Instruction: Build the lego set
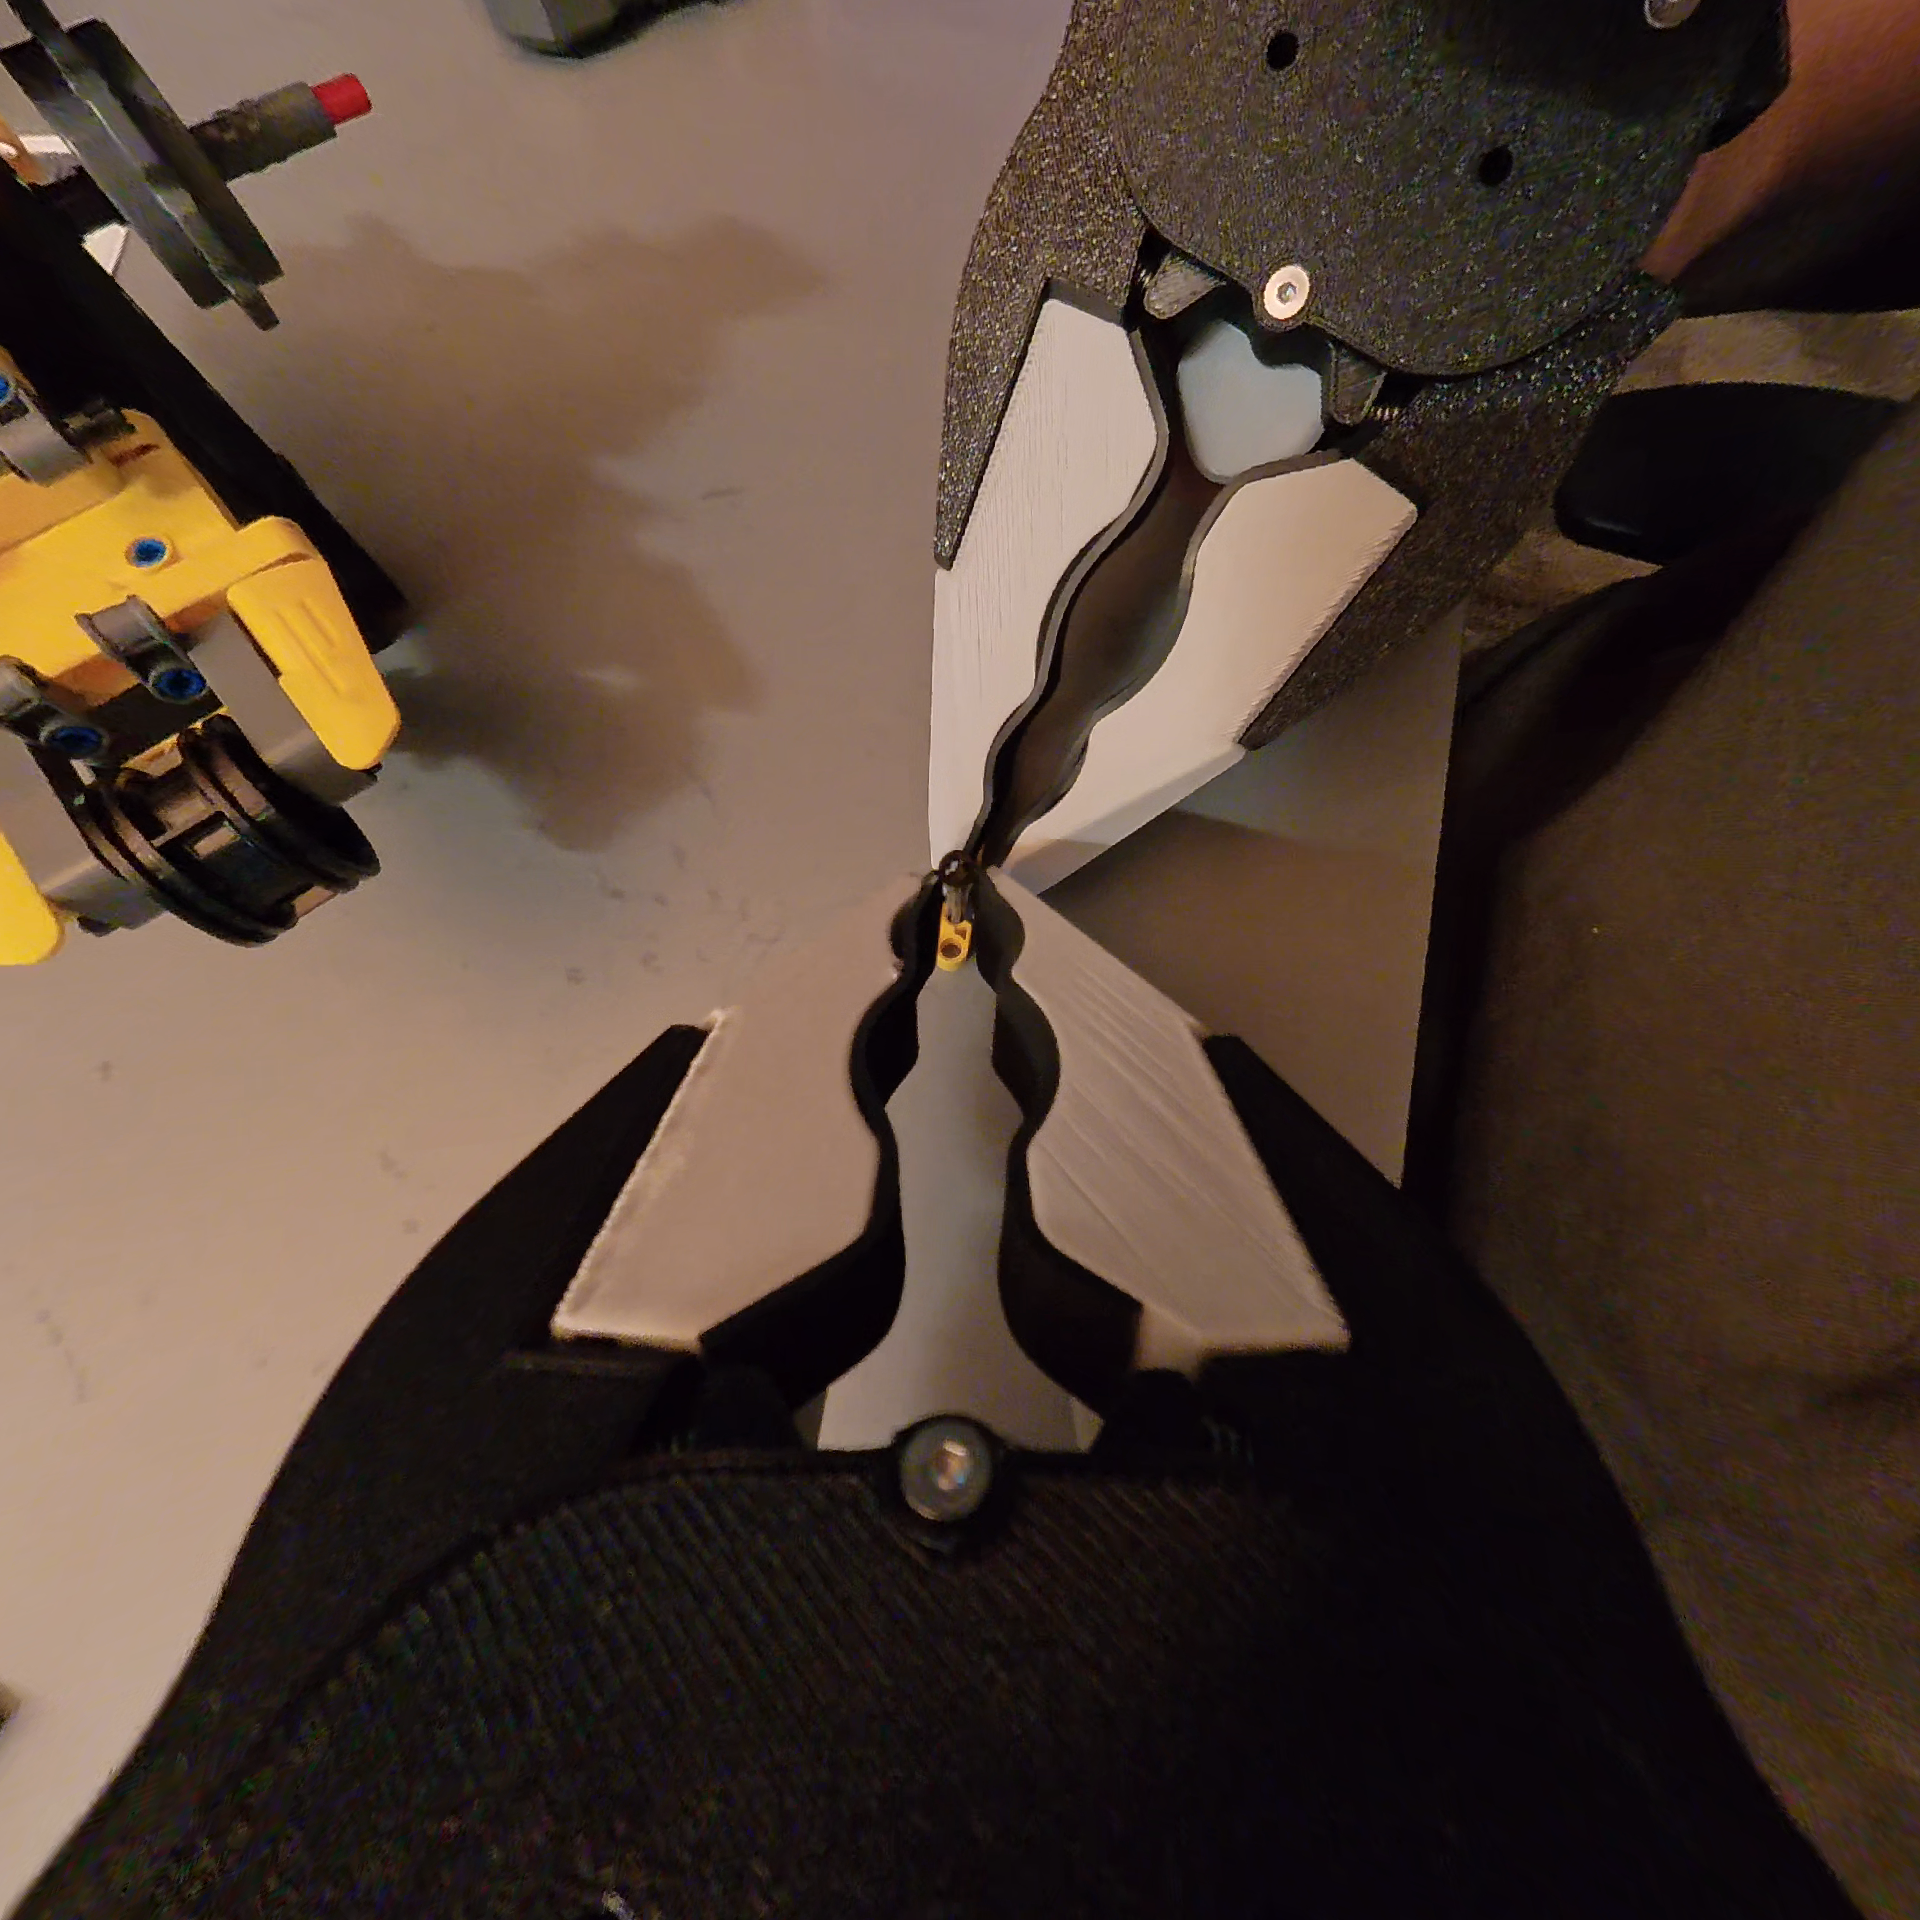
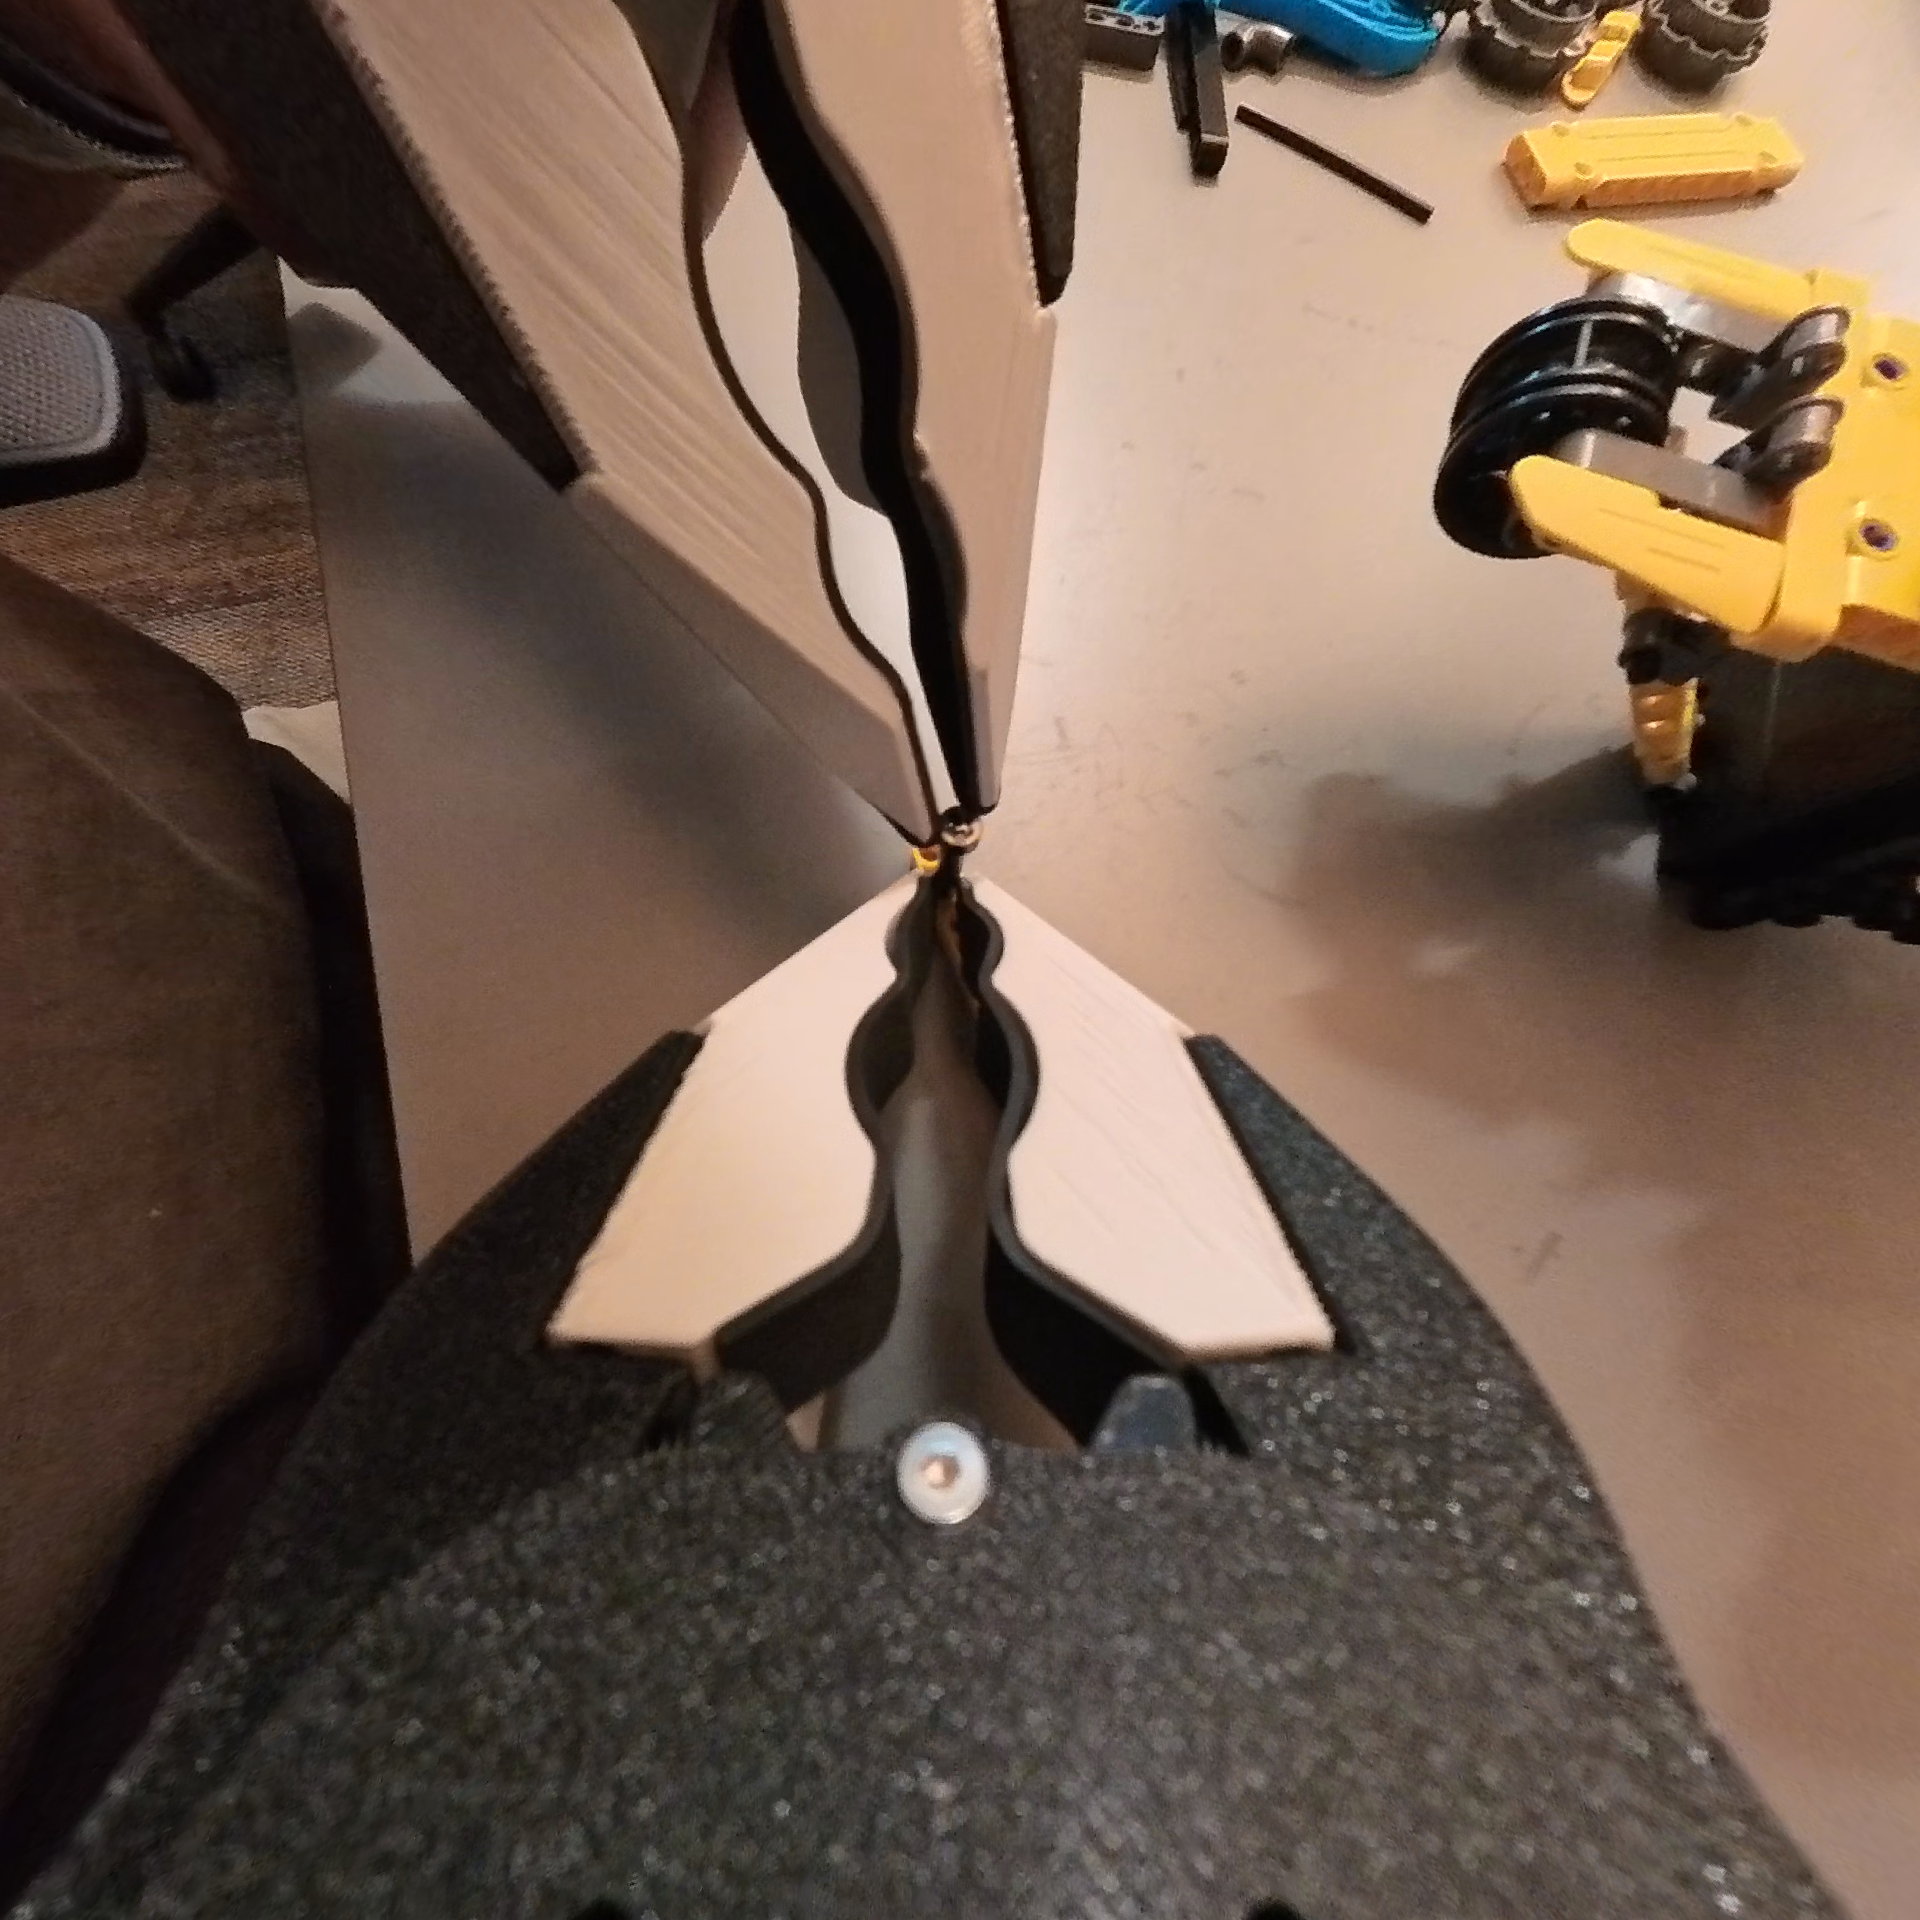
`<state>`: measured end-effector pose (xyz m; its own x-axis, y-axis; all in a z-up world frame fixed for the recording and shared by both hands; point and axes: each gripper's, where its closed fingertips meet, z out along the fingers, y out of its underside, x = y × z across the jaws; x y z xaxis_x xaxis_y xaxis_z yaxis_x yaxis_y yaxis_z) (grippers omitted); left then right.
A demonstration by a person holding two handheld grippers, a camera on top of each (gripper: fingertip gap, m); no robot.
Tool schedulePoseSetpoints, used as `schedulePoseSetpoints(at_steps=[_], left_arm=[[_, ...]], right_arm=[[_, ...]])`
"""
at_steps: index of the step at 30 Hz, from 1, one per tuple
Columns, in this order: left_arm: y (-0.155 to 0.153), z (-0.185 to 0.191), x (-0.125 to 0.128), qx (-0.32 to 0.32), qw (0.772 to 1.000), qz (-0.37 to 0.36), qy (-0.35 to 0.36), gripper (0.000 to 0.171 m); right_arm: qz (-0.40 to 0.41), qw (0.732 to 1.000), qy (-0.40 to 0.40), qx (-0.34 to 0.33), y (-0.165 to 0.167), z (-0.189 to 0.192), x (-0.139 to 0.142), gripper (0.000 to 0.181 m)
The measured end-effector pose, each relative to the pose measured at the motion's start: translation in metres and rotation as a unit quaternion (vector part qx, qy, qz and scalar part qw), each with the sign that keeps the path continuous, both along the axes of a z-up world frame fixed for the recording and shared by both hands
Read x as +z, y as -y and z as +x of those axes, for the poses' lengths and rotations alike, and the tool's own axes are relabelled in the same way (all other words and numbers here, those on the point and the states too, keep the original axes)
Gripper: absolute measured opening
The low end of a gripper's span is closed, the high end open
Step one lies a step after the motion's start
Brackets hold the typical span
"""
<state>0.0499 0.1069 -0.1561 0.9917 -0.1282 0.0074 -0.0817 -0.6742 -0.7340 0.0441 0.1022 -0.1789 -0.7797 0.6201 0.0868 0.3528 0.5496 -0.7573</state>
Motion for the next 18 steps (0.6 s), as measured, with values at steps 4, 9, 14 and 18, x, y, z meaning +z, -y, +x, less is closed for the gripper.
schedulePoseSetpoints(at_steps=[4, 9, 14, 18], left_arm=[[0.0000, -0.0002, -0.0003, -0.006, 1.000, 0.005, 0.009, 0.003], [0.0002, 0.0006, -0.0001, -0.019, 1.000, 0.007, 0.022, 0.003], [-0.0002, 0.0010, -0.0006, -0.029, 0.999, -0.014, 0.022, 0.003], [0.0006, 0.0007, -0.0012, -0.026, 0.999, -0.037, 0.020, 0.003]], right_arm=[[-0.001, 1.000, 0.001, -0.001, -0.0002, -0.0002, 0.0000, 0.003], [0.001, 1.000, -0.001, -0.001, -0.0002, -0.0002, -0.0001, 0.003], [0.001, 1.000, -0.001, -0.001, -0.0001, 0.0000, -0.0001, 0.003], [0.001, 1.000, -0.001, -0.001, -0.0003, -0.0002, -0.0001, 0.003]])
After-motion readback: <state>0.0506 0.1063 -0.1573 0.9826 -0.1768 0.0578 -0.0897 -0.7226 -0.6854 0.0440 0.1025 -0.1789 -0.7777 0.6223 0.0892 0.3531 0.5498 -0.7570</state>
